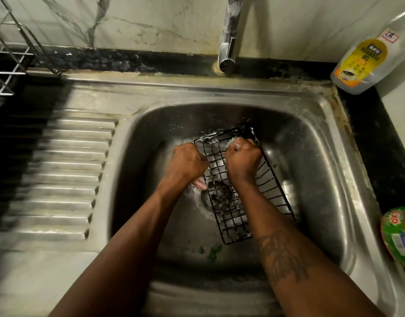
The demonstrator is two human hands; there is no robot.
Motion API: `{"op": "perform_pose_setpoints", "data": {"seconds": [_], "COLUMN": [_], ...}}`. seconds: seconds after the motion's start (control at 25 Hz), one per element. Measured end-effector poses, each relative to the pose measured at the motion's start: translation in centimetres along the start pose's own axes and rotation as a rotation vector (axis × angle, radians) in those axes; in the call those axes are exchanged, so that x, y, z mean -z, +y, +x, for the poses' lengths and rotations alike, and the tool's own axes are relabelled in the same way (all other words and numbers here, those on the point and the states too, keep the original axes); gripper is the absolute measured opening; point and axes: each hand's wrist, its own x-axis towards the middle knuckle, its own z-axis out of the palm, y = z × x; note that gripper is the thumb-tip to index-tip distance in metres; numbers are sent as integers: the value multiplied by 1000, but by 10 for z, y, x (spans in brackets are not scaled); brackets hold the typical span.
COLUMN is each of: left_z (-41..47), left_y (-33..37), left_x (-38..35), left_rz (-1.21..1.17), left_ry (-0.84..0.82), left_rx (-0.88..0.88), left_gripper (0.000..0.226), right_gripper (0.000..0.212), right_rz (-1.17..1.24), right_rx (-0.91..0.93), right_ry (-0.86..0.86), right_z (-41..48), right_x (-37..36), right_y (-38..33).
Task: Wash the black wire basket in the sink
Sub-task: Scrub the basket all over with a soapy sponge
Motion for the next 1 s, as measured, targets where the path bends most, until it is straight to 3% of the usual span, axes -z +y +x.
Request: {"op": "perform_pose_setpoints", "data": {"seconds": [0.12, 0.28, 0.4, 0.44, 0.52, 0.68, 0.8, 0.88, 1.0], "left_z": [8, 9, 4, 4, 9, 1, -2, 3, 10], "left_y": [-1, -1, 2, 2, -1, 4, 6, 0, -5], "left_x": [-2, 1, -1, -2, -3, 5, 8, 6, 2], "left_rz": [-58, -63, -174, -148, -192, -242, -206, -86, 13], "left_ry": [-24, -51, -22, -36, 3, 52, 26, 64, 27], "left_rx": [58, 106, 85, 93, 135, 135, 110, 62, 60], "left_gripper": [32, 31, 21, 22, 29, 36, 29, 32, 33], "right_gripper": [13, 17, 19, 21, 24, 27, 23, 21, 17], "right_rz": [110, 260, 433, 461, 473, 670, 570, 476, 409], "right_rx": [-159, -159, -455, -478, -408, -400, -245, -208, -296], "right_ry": [124, 238, 271, 282, 226, -77, -194, -144, 86], "right_z": [3, 0, 7, 8, 4, -20, -21, -11, 1], "right_x": [-2, -14, -19, -20, -20, -33, -30, -25, -17], "right_y": [-16, -20, -20, -22, -28, -39, -36, -28, -18]}}
